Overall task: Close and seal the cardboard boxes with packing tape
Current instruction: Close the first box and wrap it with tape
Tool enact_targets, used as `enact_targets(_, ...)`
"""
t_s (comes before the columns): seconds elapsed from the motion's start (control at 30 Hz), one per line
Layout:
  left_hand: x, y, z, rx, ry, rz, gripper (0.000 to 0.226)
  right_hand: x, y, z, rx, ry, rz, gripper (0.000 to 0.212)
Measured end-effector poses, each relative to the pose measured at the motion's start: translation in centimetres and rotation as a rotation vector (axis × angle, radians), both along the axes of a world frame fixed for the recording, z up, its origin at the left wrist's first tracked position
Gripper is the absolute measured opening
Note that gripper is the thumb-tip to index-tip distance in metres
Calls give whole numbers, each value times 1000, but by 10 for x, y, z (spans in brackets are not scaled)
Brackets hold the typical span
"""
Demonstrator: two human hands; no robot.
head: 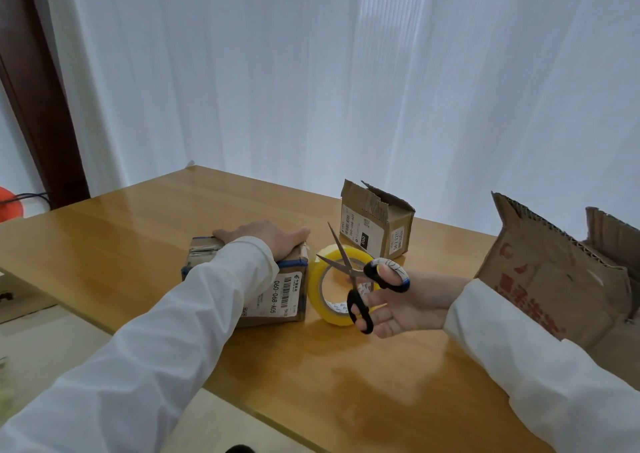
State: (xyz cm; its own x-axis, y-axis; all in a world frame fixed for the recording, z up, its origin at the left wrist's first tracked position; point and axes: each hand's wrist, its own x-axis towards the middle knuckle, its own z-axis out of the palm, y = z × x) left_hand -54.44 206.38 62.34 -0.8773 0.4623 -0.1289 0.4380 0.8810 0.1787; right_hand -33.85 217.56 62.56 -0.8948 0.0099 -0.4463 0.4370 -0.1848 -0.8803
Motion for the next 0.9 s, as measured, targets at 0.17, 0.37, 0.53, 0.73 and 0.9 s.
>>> enact_targets(0.17, 0, 0, 0, 6, -3, 8, 80, 0, -6, -13, -46, -27, 37, 122)
enact_targets(0.37, 3, -1, 0, 15, 12, 6, 78, -11, -21, -20, -7, -72, -76, 97)
enact_targets(0.53, 6, -4, 2, 28, 11, 12, 76, -23, -41, -21, -80, -35, -266, 45)
enact_targets(0.73, 7, -5, 3, 24, 23, 7, 75, -33, -59, -33, -107, 46, -443, 46)
enact_targets(0.9, 7, -5, 3, 23, 35, 6, 74, -32, -66, -41, -68, 115, -483, 40)
